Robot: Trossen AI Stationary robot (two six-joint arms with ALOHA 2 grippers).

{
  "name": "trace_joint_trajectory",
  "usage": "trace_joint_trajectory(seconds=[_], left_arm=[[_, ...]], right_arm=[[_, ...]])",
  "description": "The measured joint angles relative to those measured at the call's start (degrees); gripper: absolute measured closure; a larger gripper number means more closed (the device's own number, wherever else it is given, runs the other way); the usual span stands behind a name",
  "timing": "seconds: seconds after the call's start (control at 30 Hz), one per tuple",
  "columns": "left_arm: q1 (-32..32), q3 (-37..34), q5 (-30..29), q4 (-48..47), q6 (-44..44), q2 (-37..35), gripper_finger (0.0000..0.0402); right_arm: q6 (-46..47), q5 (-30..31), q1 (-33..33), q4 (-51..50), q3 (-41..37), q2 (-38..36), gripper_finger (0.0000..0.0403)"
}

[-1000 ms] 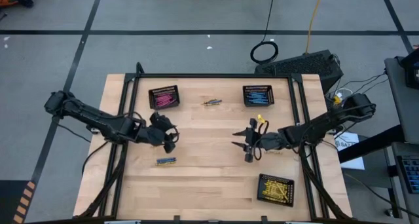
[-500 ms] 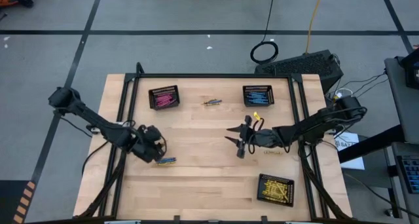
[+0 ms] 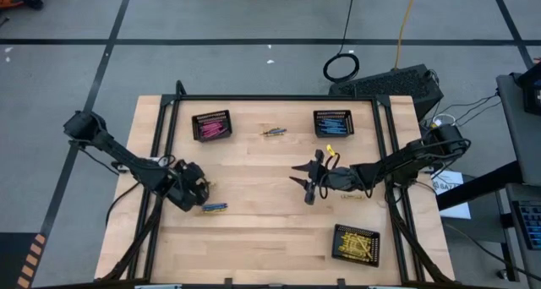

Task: Sort crayons
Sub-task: Put the yellow crayon into the bottom black bin

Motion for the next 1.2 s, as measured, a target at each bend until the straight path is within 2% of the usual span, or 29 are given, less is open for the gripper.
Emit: trace_joint_trajectory(seconds=[0.13, 0.33, 0.43, 0.57, 0.67, 0.77, 0.87, 0.97, 1.13, 1.2], left_arm=[[0.0, -3.32, 0.36, 7.59, 4.18, -0.07, 0.0226], [0.0, -3.55, -0.53, 8.16, 6.14, -0.28, 0.0226], [0.03, -1.5, 0.36, 7.89, 11.24, -0.66, 0.0226], [0.0, 2.41, 9.76, 6.74, 17.11, -0.81, 0.0226], [-0.04, 5.05, 17.28, 4.29, 18.1, -0.83, 0.0226], [-0.92, 5.65, 20.82, 1.55, 22.85, -0.36, 0.0226], [-1.44, 5.61, 18.12, -0.39, 28.18, 0.95, 0.0226], [-1.33, 5.61, 13.9, -0.84, 28.13, 1.57, 0.0226], [-1.33, 6.47, 12.48, 1.93, 28.1, 1.55, 0.0226], [-1.33, 6.74, 9.12, 2.12, 28.11, 1.55, 0.0226]], right_arm=[[0.1, 0.0, 0.02, 0.0, 0.0, 0.0, 0.0259], [1.07, 0.0, 0.02, -0.02, -0.02, 0.0, 0.0259], [1.07, 0.08, -0.03, 0.0, -0.02, 0.0, 0.0259], [1.09, 0.17, -0.52, 0.48, -0.01, 0.0, 0.0259], [1.09, 0.17, -0.96, 1.54, 0.0, 0.0, 0.0259], [1.07, 0.15, -1.46, 3.12, -0.01, 0.0, 0.0259], [1.07, 0.17, -1.9, 4.25, 0.0, 0.0, 0.0259], [1.09, 0.16, -1.97, 4.7, 0.0, 0.0, 0.0259], [1.07, 0.02, -1.97, 4.7, 0.0, 0.0, 0.0259], [0.8, 0.04, -2.02, 4.66, 0.0, 0.0, 0.0259]])
